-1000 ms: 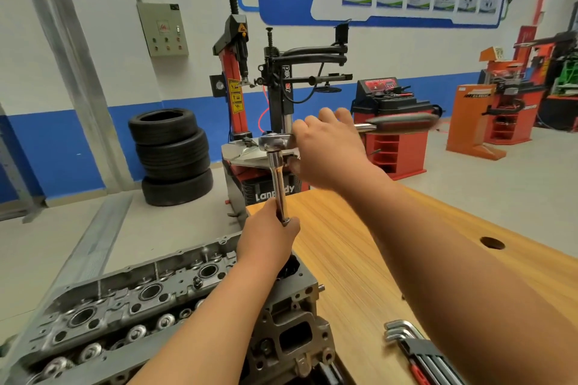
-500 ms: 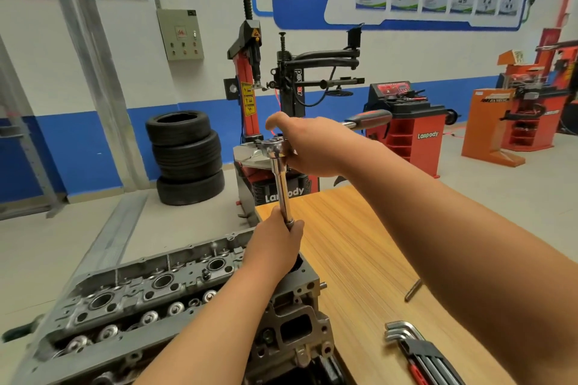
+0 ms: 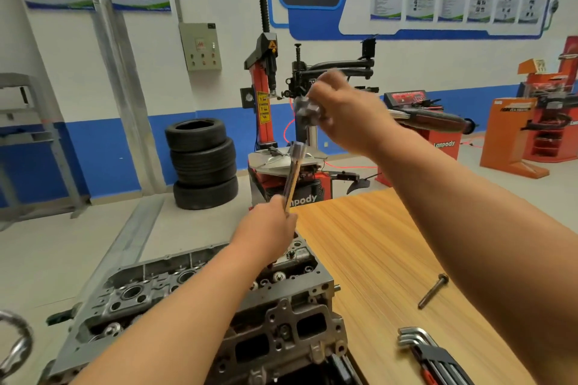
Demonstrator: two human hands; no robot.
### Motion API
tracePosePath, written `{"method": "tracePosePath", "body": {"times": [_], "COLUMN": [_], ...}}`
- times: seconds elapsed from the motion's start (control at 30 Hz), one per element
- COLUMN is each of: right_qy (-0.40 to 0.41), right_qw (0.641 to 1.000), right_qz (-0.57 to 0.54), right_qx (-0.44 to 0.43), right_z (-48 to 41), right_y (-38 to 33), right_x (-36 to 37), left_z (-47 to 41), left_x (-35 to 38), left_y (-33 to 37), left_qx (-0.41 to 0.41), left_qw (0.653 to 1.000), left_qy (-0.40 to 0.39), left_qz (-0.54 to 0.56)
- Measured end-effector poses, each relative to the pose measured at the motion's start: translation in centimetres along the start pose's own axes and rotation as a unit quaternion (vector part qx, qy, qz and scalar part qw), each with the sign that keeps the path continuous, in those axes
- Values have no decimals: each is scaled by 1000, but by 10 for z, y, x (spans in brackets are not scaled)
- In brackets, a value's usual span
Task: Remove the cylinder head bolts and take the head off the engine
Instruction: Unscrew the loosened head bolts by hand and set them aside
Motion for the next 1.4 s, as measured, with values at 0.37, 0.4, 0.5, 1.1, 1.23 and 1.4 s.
{"method": "tracePosePath", "body": {"times": [0.37, 0.4, 0.5, 1.1, 1.23, 1.4], "right_qy": [-347, -376, -420, -90, 0, 74], "right_qw": [801, 778, 731, 597, 515, 508], "right_qz": [65, 68, 54, -599, -648, -553], "right_qx": [483, 498, 535, 526, 562, 656], "right_z": [255, 287, 359, 294, 335, 378], "right_y": [161, 162, 161, 80, 98, 145], "right_x": [113, 122, 140, 138, 151, 161], "left_z": [11, 9, 4, 36, 40, 27], "left_x": [11, 11, 16, 148, 183, 228], "left_y": [-55, -49, -20, 173, 182, 206], "left_qx": [-68, -61, -32, 41, 92, 81], "left_qw": [996, 997, 998, 924, 915, 928], "left_qy": [-34, -35, -47, -284, -333, -277], "left_qz": [-42, -44, -33, 254, 207, 236]}}
Point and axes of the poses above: each hand's wrist, its own z-axis away from the middle knuckle, its own x-axis out of the palm, y = z × x, the point moved 9 cm from there along -z, towards the middle knuckle, and after that the axes turned 3 degrees about -y, right-handed, at the moved point
